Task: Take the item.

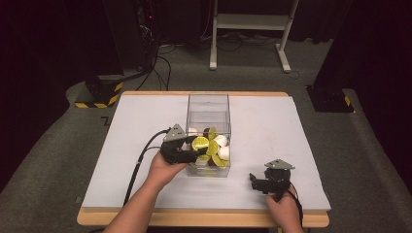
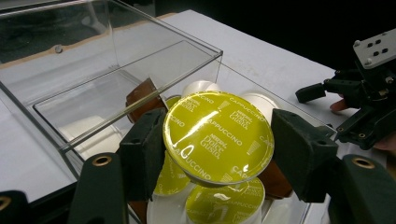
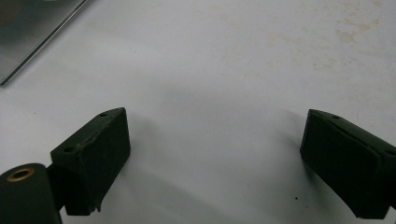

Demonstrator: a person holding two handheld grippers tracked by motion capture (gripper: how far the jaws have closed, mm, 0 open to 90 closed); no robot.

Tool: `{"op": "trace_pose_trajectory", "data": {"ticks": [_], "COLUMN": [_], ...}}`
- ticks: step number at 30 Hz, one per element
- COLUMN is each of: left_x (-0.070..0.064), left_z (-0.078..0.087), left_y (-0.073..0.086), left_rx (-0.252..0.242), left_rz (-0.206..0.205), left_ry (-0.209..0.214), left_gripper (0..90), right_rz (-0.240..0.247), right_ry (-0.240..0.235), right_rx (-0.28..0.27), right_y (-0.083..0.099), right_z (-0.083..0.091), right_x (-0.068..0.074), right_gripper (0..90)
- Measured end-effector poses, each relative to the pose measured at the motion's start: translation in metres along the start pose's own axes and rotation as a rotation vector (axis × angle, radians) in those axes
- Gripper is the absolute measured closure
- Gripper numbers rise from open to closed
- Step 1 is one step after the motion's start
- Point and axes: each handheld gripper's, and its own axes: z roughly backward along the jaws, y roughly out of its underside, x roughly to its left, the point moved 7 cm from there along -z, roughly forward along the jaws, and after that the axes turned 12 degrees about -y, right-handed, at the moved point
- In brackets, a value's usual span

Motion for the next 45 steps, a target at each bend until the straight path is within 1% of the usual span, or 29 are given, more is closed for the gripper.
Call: {"op": "trace_pose_trajectory", "data": {"ticks": [1, 4, 6, 7, 9, 11, 12, 15, 17, 21, 25, 29, 34, 40, 42, 43, 45], "left_x": [0.001, 0.002, 0.003, 0.003, 0.006, 0.007, 0.008, 0.012, 0.014, 0.019, 0.024, 0.029, 0.038, 0.053, 0.058, 0.061, 0.065], "left_z": [0.001, 0.005, 0.008, 0.009, 0.013, 0.016, 0.017, 0.022, 0.025, 0.030, 0.036, 0.042, 0.051, 0.060, 0.062, 0.064, 0.065], "left_y": [0.000, -0.003, -0.004, -0.005, -0.006, -0.007, -0.007, -0.008, -0.008, -0.009, -0.008, -0.008, -0.008, -0.006, -0.005, -0.005, -0.004], "left_rx": [0.002, -0.008, -0.011, -0.015, -0.016, -0.024, -0.022, -0.030, -0.032, -0.040, -0.040, -0.048, -0.052, -0.052, -0.055, -0.051, -0.055], "left_rz": [-0.011, -0.002, -0.011, -0.002, -0.015, -0.003, -0.014, -0.004, -0.010, 0.003, -0.004, 0.007, 0.007, 0.011, 0.022, 0.016, 0.025], "left_ry": [0.001, -0.001, 0.000, -0.004, -0.005, -0.010, -0.009, -0.015, -0.018, -0.029, -0.036, -0.046, -0.058, -0.091, -0.099, -0.104, -0.115], "left_gripper": [37.4, 37.4, 37.4, 37.4, 37.4, 37.4, 37.4, 37.4, 37.5, 37.5, 37.5, 37.5, 37.5, 37.5, 37.5, 37.5, 37.5], "right_rz": [0.000, 0.000, 0.000, -0.001, 0.001, 0.000, 0.000, 0.000, 0.000, 0.000, 0.000, 0.000, 0.000, 0.000, 0.000, 0.000, 0.001], "right_ry": [0.001, 0.001, 0.001, 0.000, 0.001, 0.001, 0.001, 0.001, 0.001, 0.000, 0.000, 0.000, 0.000, 0.001, 0.001, 0.000, 0.000], "right_rx": [0.000, -0.001, 0.000, -0.001, 0.000, 0.000, 0.000, 0.000, -0.001, 0.000, 0.000, 0.000, 0.000, 0.000, 0.000, 0.000, 0.000], "right_y": [0.000, 0.000, 0.000, 0.000, 0.000, 0.000, 0.000, 0.000, 0.000, 0.000, 0.000, 0.000, 0.000, 0.000, 0.000, 0.000, 0.000], "right_z": [0.000, 0.000, 0.000, 0.000, 0.000, 0.000, 0.000, 0.000, 0.000, 0.000, 0.000, 0.000, 0.000, 0.000, 0.000, 0.000, 0.000], "right_x": [0.000, 0.000, 0.000, 0.000, 0.000, 0.000, 0.000, 0.000, 0.000, 0.000, 0.000, 0.000, 0.000, 0.000, 0.000, 0.000, 0.000], "right_gripper": [8.2, 8.2, 8.2, 8.2, 8.2, 8.2, 8.2, 8.2, 8.2, 8.2, 8.2, 8.2, 8.2, 8.2, 8.2, 8.2, 8.2]}}
